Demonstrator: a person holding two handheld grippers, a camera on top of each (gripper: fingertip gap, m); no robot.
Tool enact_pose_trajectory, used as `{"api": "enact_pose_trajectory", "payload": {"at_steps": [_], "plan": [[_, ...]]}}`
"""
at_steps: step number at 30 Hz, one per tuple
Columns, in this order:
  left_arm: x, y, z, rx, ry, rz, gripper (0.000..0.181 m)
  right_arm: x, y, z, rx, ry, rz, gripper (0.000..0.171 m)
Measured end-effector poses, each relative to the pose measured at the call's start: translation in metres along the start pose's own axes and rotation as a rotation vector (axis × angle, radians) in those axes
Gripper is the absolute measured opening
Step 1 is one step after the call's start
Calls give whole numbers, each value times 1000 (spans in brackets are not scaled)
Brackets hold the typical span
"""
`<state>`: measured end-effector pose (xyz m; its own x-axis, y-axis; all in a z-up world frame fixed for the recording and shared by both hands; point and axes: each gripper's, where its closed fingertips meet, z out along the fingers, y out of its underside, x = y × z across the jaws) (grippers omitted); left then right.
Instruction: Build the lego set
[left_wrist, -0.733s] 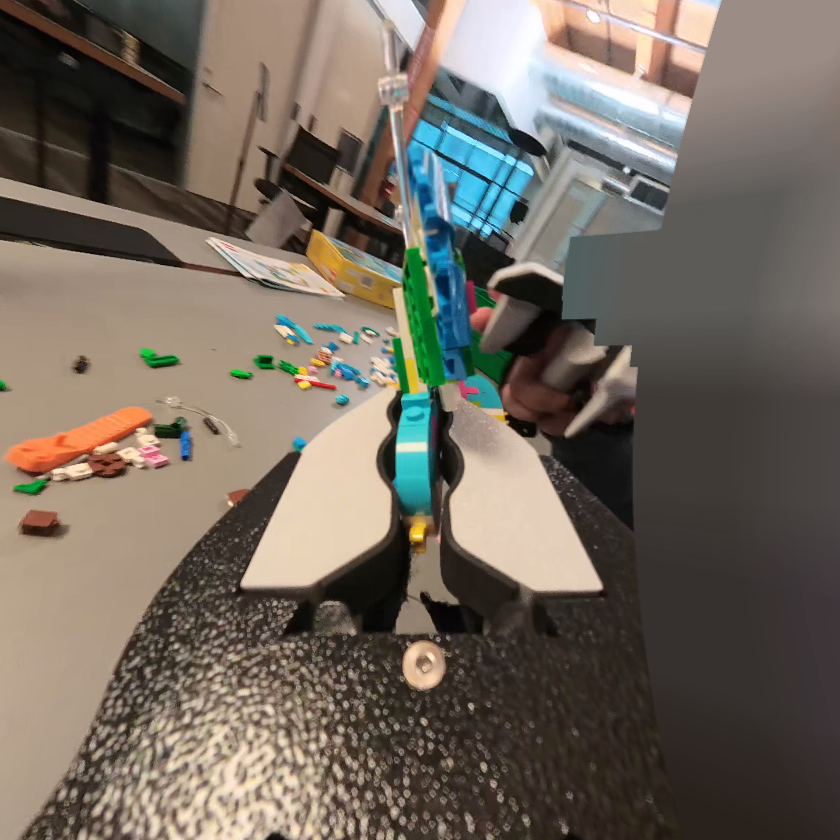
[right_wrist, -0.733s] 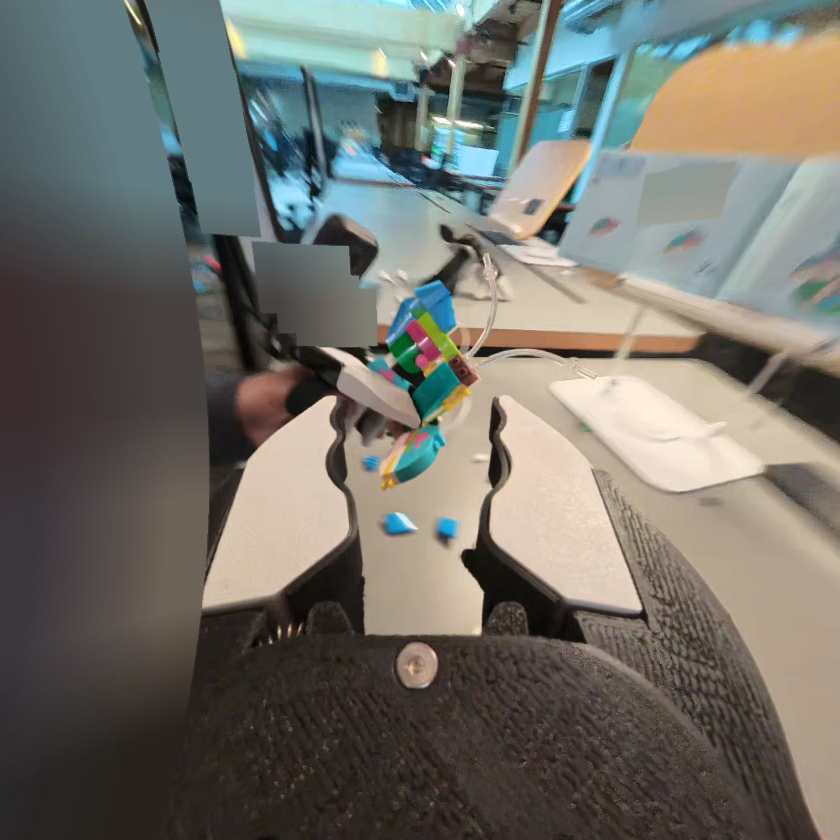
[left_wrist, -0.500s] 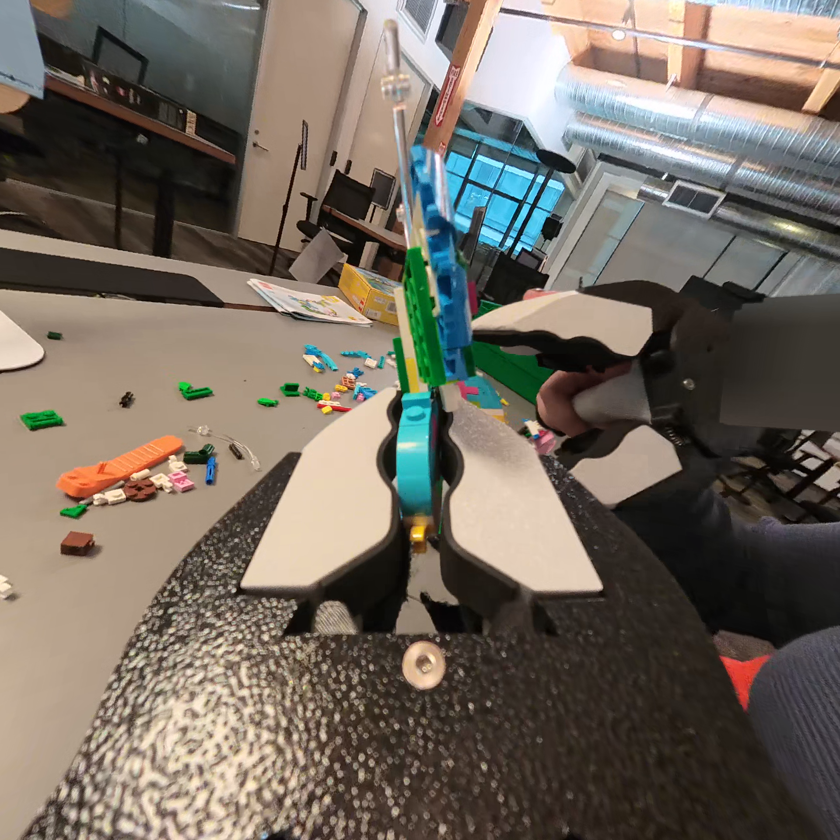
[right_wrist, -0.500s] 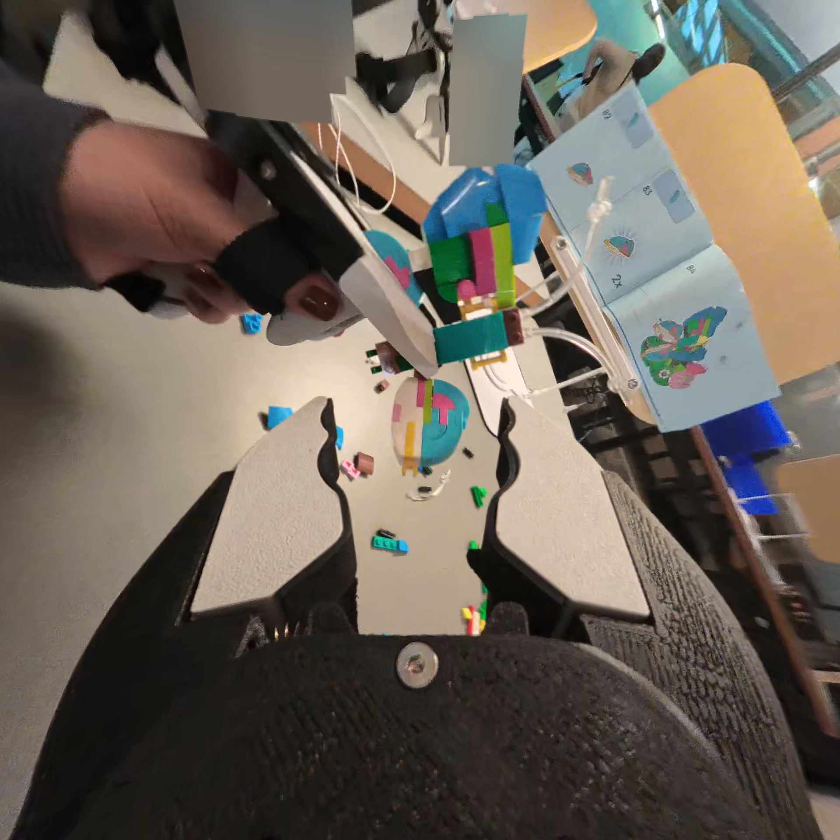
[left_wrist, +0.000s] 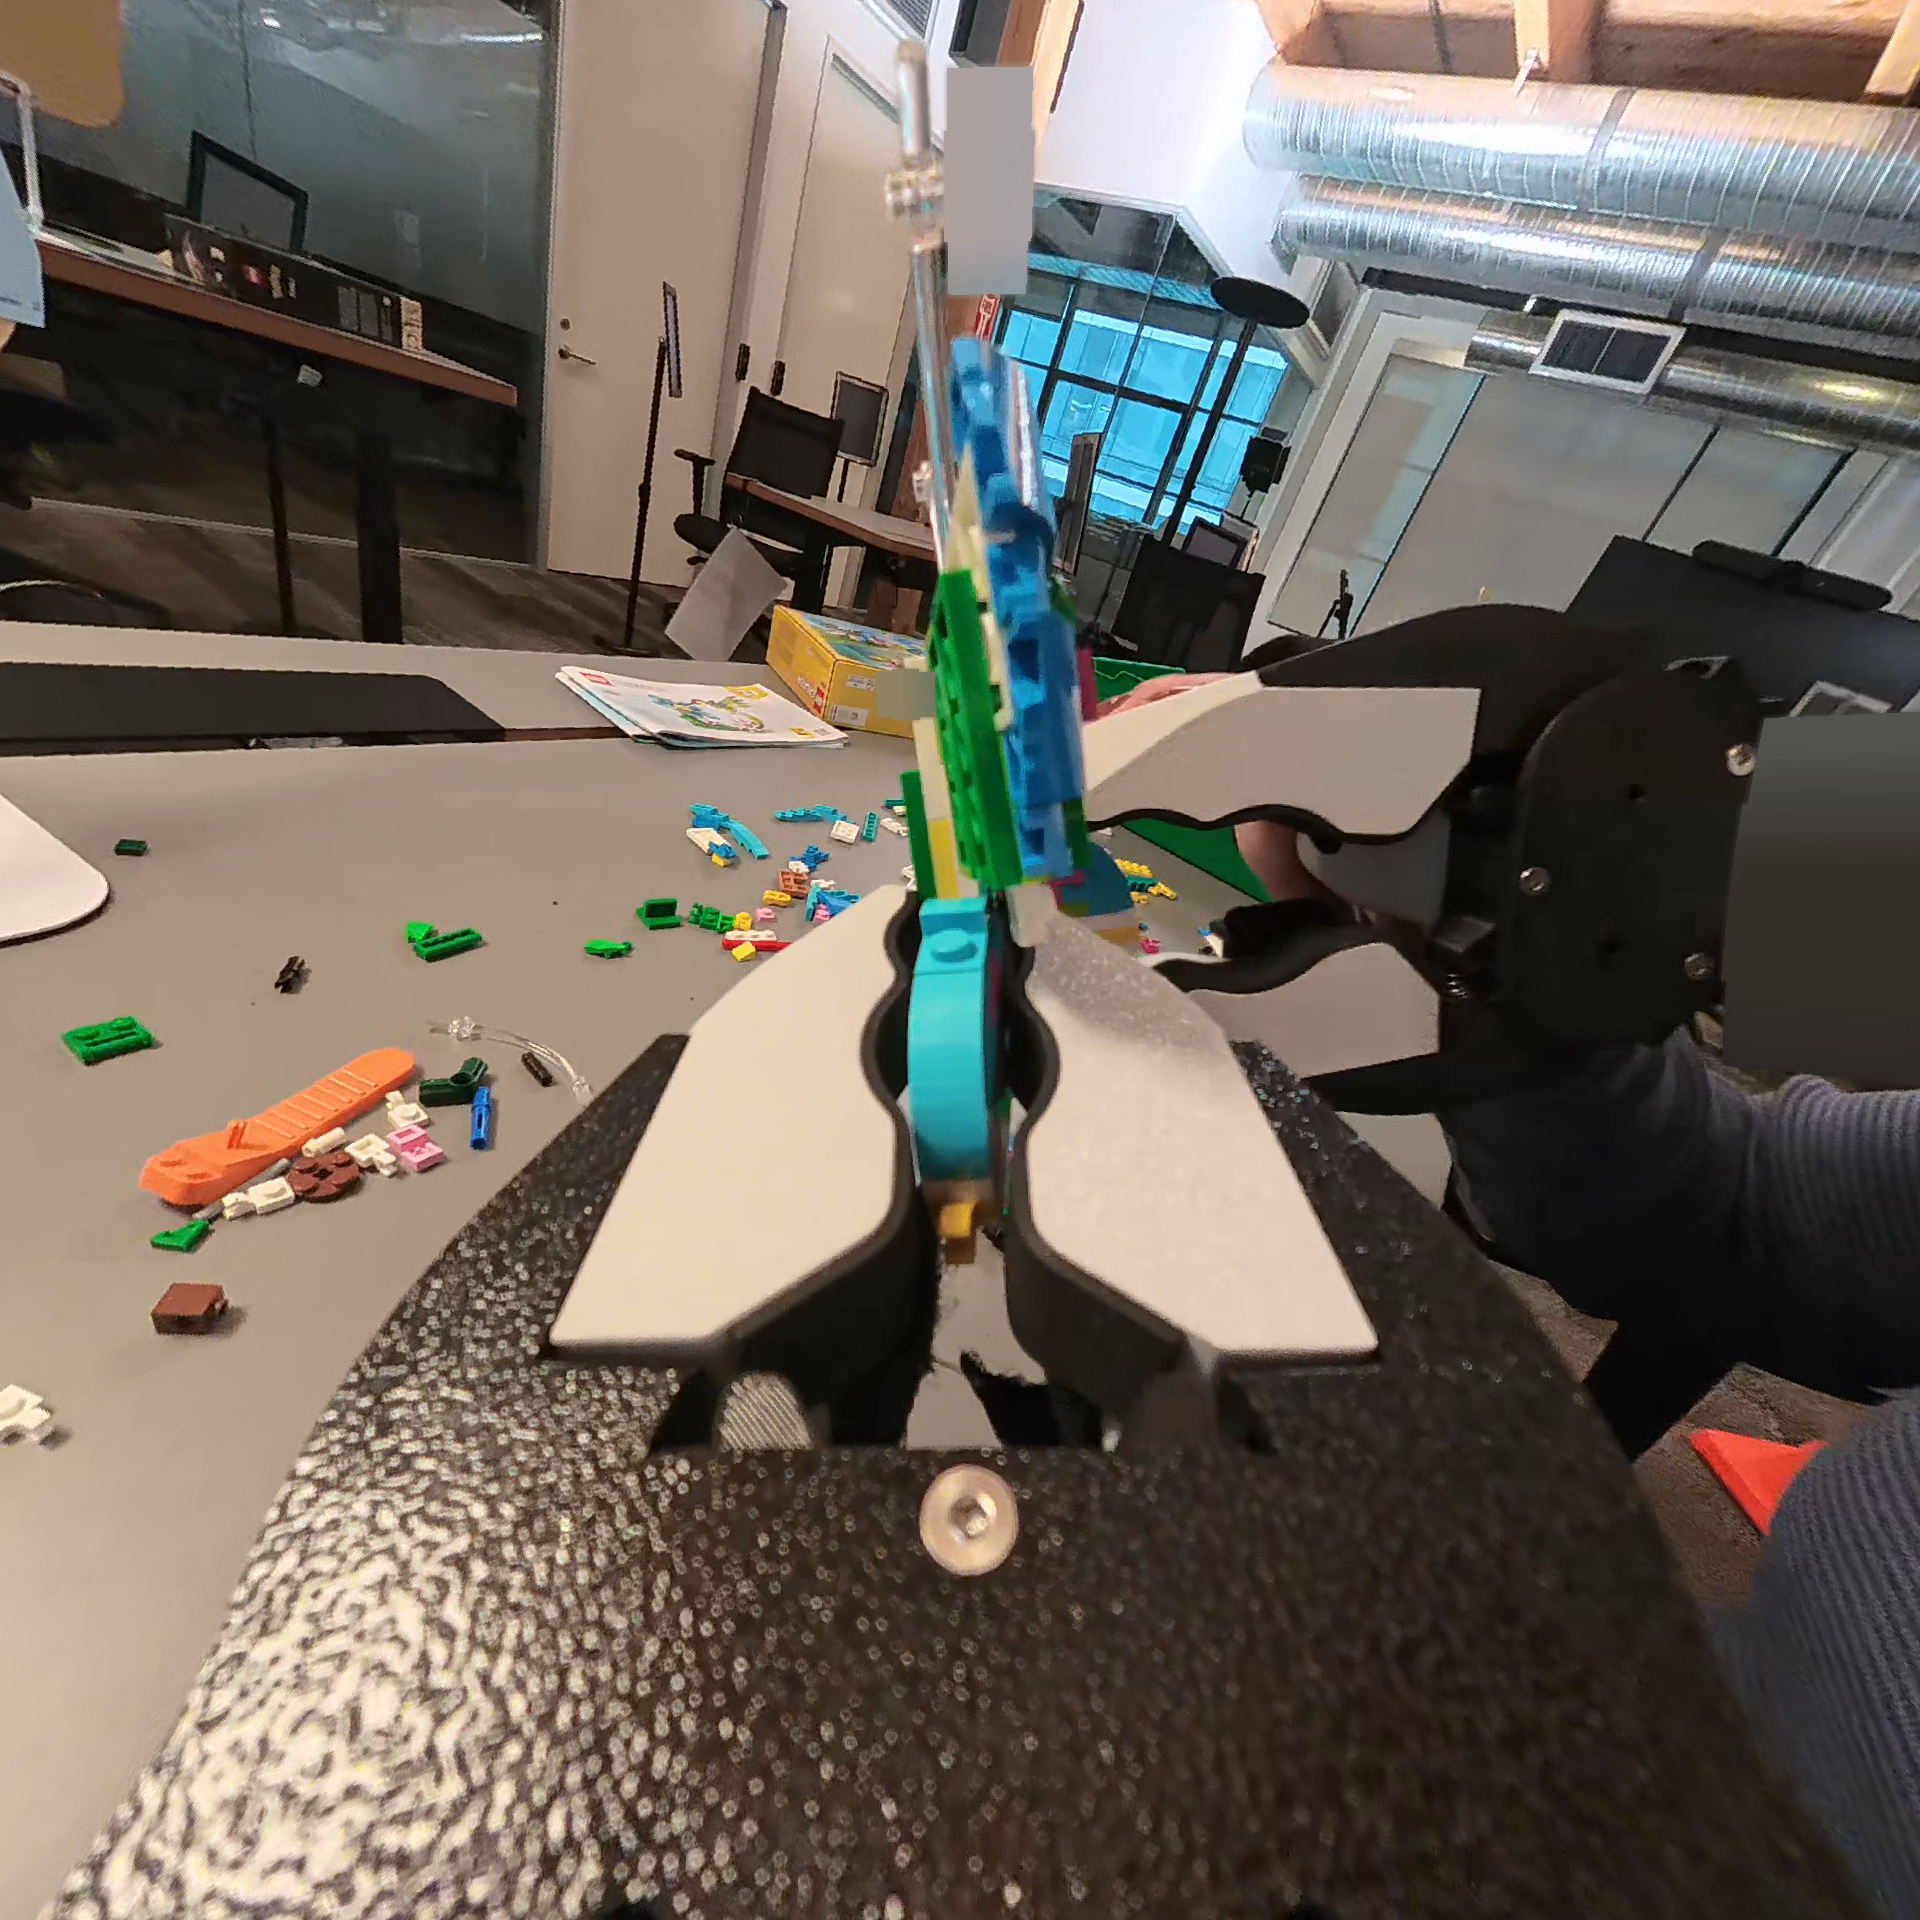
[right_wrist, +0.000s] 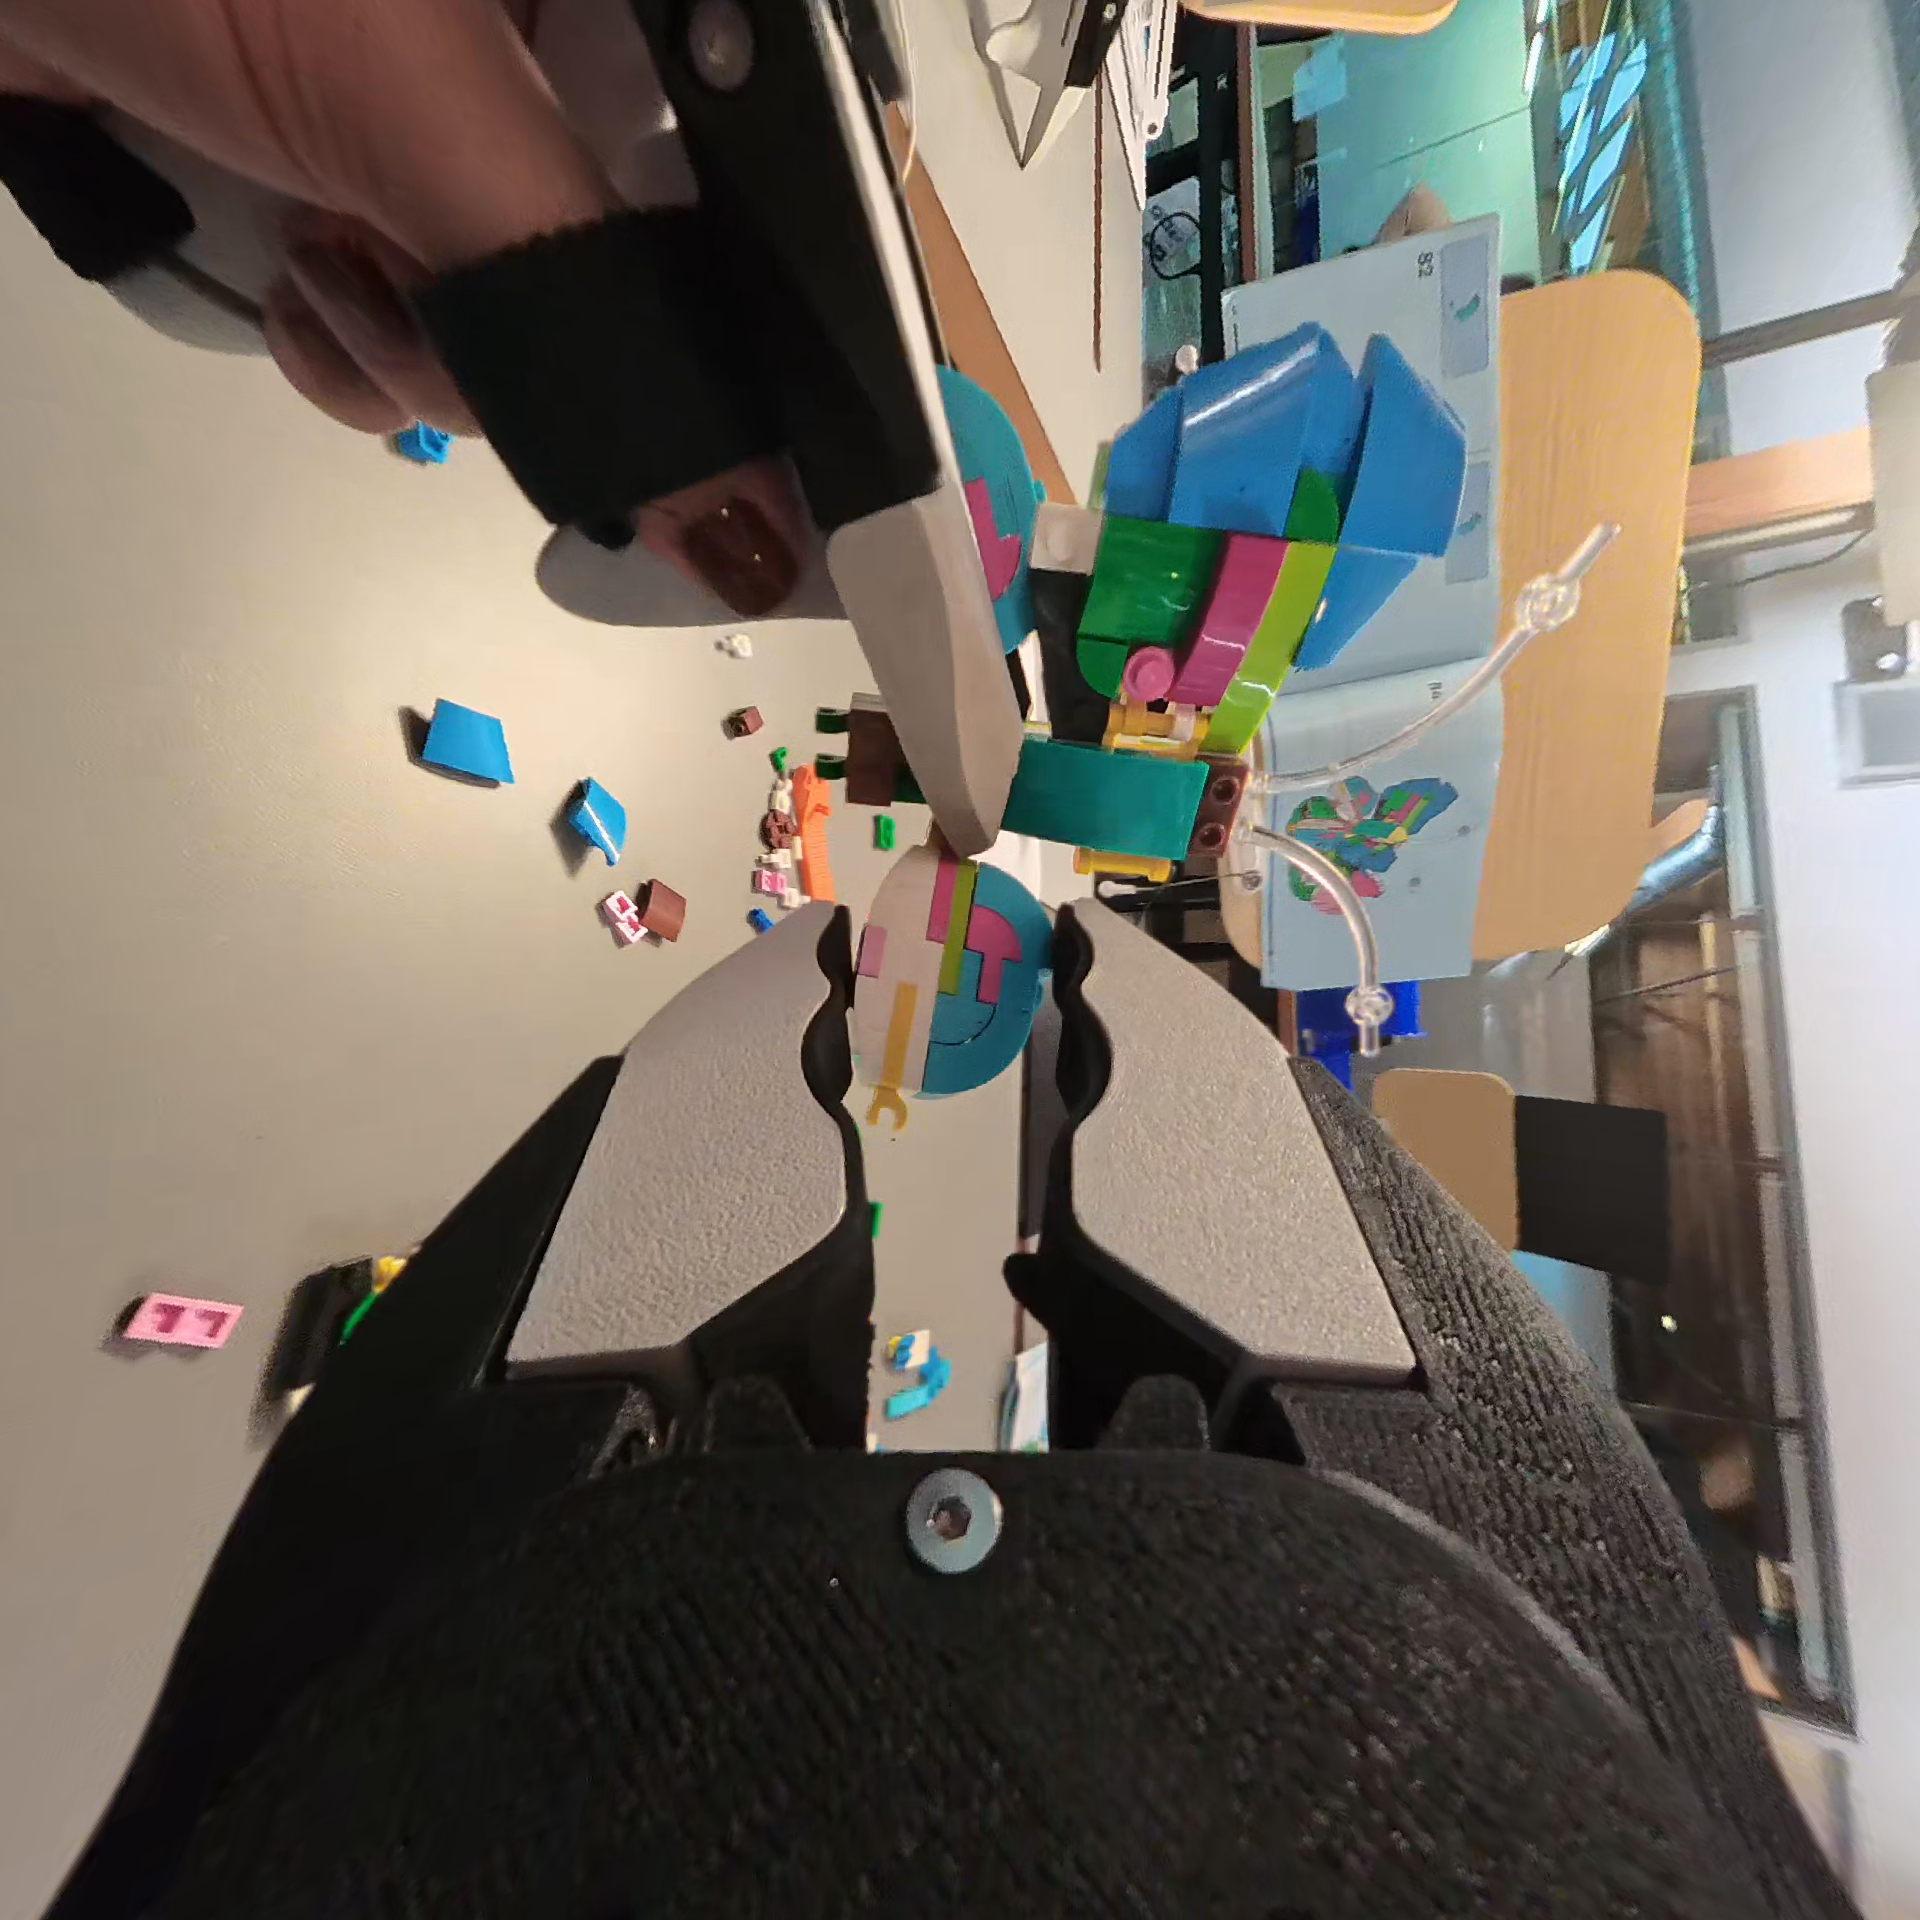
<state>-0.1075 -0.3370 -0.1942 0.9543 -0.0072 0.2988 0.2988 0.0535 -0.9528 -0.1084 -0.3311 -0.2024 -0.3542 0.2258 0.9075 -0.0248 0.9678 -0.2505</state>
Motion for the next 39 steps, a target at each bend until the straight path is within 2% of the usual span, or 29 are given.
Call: {"api": "enact_pose_trajectory", "payload": {"at_steps": [1,15,19,23,29,33,36,37,39], "plan": [[1,0,0,-2,-1,5,13,1,0,0,1,9,-16,36],[7,3,5,-18,8,13,13,3,5,-7,-18,80,-170,34],[4,2,4,12,25,-23,13,1,1,-5,51,44,-9,36],[9,-8,1,103,107,-90,13,10,-10,-13,133,88,129,35],[8,-13,1,151,117,-106,13,14,-12,-13,121,153,176,35],[3,-14,-1,159,96,-101,13,23,-13,-26,191,174,253,39],[-4,-15,-11,165,81,-81,13,22,11,-41,240,36,528,43],[-7,-14,-14,162,70,-64,13,12,26,-40,228,-65,659,45],[-12,-10,-20,150,56,-39,13,-25,61,-33,99,-324,881,48]]}}
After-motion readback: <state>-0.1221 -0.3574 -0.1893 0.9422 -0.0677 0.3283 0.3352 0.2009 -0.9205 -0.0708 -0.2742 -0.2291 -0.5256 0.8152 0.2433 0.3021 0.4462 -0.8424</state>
